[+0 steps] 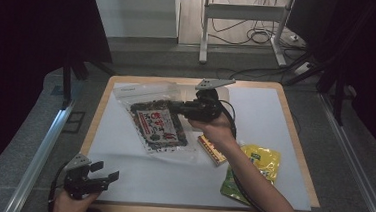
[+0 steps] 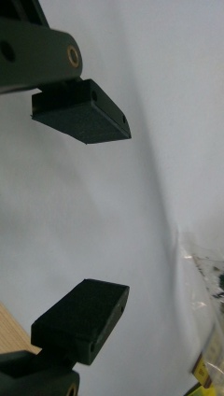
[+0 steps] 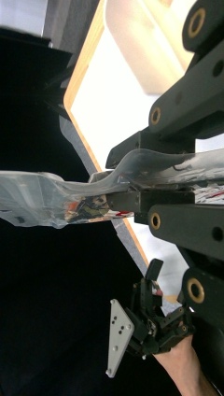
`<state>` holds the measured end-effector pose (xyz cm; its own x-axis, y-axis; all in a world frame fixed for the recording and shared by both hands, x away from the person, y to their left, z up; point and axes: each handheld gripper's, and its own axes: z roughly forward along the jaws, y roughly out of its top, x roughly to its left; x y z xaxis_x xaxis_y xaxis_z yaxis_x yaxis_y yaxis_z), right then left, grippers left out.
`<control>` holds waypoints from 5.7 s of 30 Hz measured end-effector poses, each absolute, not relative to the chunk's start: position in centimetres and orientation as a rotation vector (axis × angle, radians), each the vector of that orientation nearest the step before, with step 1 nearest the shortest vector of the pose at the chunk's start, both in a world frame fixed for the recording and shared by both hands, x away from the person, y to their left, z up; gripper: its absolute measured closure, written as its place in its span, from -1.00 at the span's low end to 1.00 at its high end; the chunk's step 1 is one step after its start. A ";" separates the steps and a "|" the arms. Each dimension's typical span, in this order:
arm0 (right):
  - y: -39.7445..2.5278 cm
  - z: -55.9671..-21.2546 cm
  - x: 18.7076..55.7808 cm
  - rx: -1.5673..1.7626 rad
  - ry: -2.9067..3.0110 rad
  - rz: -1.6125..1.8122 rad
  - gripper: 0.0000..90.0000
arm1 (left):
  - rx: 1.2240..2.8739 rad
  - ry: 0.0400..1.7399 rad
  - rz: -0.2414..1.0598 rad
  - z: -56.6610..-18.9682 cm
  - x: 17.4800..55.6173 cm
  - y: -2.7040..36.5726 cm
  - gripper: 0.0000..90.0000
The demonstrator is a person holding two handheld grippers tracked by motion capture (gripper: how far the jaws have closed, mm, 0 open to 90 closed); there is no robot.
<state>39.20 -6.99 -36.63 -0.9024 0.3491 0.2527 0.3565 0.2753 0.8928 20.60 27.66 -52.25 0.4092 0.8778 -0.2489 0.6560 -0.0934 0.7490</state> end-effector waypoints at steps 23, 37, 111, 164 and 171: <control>-12.9 -33.9 41.4 -0.890 -2.420 -1.913 0.75 | 1.855 1.327 0.329 -52.7 21.0 27.1 -0.80; -16.3 -31.9 44.5 -1.036 -2.388 -2.043 0.75 | 1.864 1.305 0.368 -52.9 21.1 26.9 -0.92; -18.2 -41.8 50.7 -1.318 -2.355 -2.158 0.74 | 1.917 1.283 0.360 -53.0 21.4 26.3 -0.90; -20.5 -40.7 44.4 -1.239 -2.783 -1.687 -0.88 | 1.936 1.210 0.479 -52.7 21.2 25.1 -0.93; -20.9 -41.2 42.3 -1.200 -2.821 -1.663 -0.88 | 1.921 1.197 0.496 -52.5 21.1 25.1 -0.95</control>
